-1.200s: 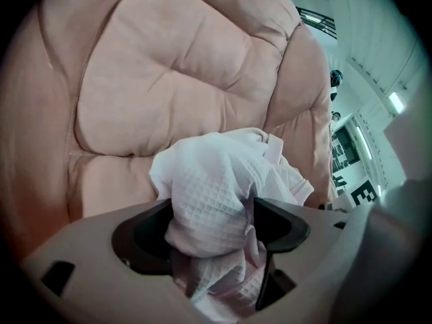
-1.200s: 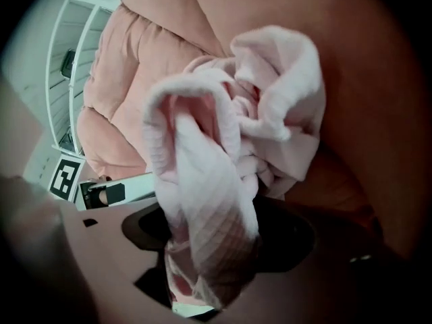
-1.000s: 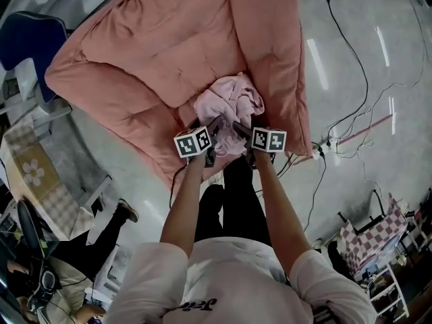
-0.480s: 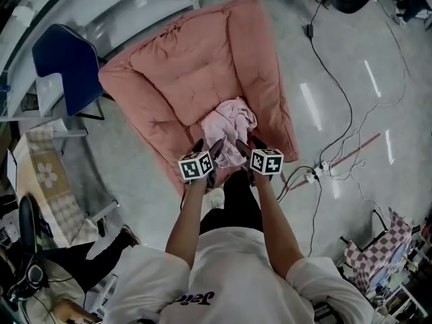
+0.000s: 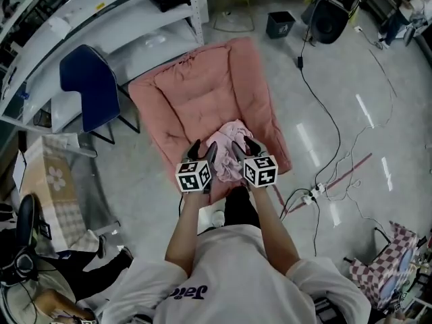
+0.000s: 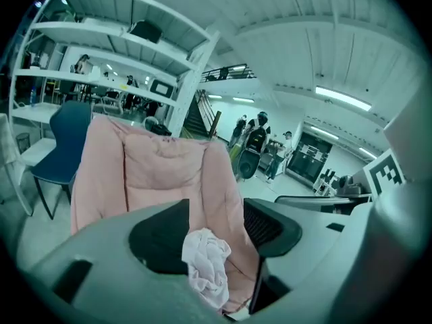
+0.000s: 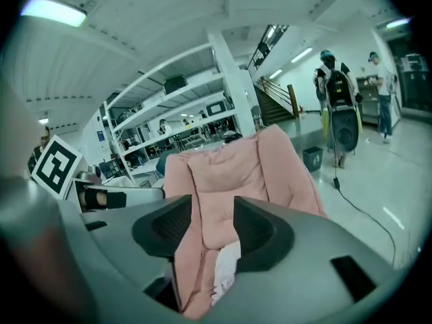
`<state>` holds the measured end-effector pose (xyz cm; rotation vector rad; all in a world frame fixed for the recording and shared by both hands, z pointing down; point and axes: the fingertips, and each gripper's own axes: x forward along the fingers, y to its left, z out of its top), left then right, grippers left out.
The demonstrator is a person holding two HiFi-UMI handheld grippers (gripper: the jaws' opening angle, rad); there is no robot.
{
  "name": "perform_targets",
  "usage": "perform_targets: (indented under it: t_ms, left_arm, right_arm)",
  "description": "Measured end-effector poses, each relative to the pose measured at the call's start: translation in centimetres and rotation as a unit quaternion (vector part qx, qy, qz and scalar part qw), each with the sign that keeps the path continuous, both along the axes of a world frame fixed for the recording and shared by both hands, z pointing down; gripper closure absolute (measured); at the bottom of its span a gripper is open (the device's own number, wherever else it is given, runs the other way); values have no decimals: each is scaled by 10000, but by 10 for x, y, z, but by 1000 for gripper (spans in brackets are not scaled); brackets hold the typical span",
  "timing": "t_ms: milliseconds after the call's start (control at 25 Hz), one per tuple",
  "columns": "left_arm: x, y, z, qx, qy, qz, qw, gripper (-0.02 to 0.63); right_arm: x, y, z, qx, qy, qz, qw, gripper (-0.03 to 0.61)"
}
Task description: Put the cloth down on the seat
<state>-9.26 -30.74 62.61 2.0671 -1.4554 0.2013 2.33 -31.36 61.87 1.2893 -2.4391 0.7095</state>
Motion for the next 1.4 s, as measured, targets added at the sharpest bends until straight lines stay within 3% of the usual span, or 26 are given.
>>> perform_targets:
  t_ms: [320,520,640,840,1080,1400]
  left_arm:
    - [-16,21,-104,1067,-39,-138,9942,496]
    - [-23,36,-155,1873,-658,-41,9801,536]
    - [-26,46,-176,2178,-801,-61,9727,560]
    - [-27,59,-200,2468,-693,-144,9665,595]
    - [-31,70,-215,2673,-635,-212,9613,598]
    - [-29,79,-210,2632,-596,-151,9628,598]
  right_arm:
    - [-22,14,-113,1363,113,25,9906,474]
    - [-34,33,-163,1964,236,3,9802,516]
    - [-43,45,-185,2217,356,-4,9745,537]
    - [-47,64,-204,2586,621,54,9640,563]
    - [-52,75,-212,2622,500,-31,9637,563]
    - [-49,84,-210,2623,497,62,9637,563]
